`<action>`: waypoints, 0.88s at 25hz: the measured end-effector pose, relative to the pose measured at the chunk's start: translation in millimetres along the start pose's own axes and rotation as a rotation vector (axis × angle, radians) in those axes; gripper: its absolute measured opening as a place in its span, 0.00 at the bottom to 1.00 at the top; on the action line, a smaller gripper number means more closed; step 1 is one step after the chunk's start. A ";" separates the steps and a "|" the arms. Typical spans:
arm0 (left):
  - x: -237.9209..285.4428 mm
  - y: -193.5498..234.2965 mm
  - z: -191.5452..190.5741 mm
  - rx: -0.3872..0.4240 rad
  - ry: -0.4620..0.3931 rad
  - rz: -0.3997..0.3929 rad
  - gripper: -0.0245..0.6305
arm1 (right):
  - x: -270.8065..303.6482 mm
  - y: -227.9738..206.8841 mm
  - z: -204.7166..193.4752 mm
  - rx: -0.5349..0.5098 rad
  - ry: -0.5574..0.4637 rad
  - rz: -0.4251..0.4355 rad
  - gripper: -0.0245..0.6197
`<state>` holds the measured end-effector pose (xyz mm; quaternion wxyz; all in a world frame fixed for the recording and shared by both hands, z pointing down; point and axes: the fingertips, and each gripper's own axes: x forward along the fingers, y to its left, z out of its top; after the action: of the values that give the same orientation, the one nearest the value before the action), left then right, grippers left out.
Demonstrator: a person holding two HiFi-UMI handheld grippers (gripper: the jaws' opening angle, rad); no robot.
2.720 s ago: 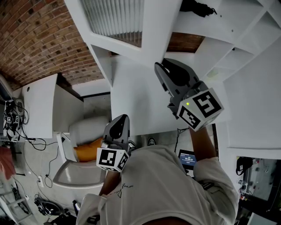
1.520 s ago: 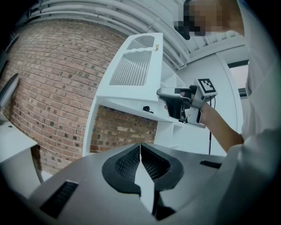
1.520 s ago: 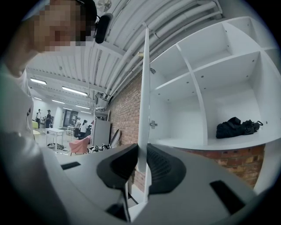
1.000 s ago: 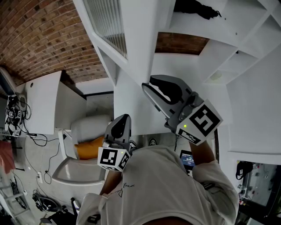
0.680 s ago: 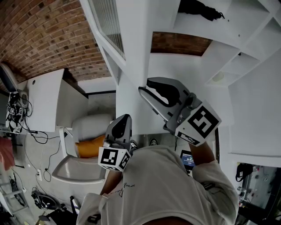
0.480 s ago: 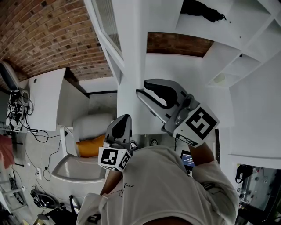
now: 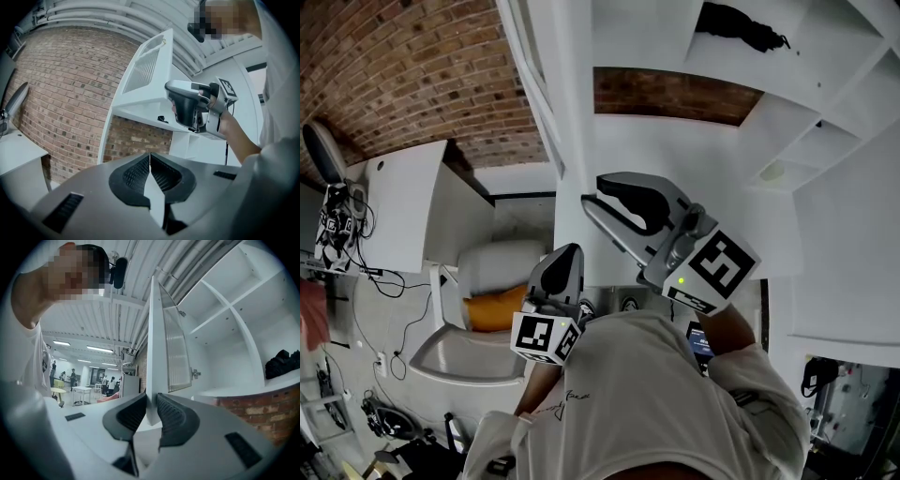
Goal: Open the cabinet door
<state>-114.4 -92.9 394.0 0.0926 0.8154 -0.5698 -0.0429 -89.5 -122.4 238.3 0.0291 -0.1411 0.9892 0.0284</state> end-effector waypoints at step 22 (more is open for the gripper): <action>-15.2 18.5 2.2 -0.007 -0.014 0.060 0.07 | 37.5 38.9 2.2 -0.009 -0.042 0.097 0.16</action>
<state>-137.1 -85.1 395.0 0.0928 0.7973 -0.5945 -0.0478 -136.3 -95.4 235.5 0.0479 -0.0926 0.9939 0.0369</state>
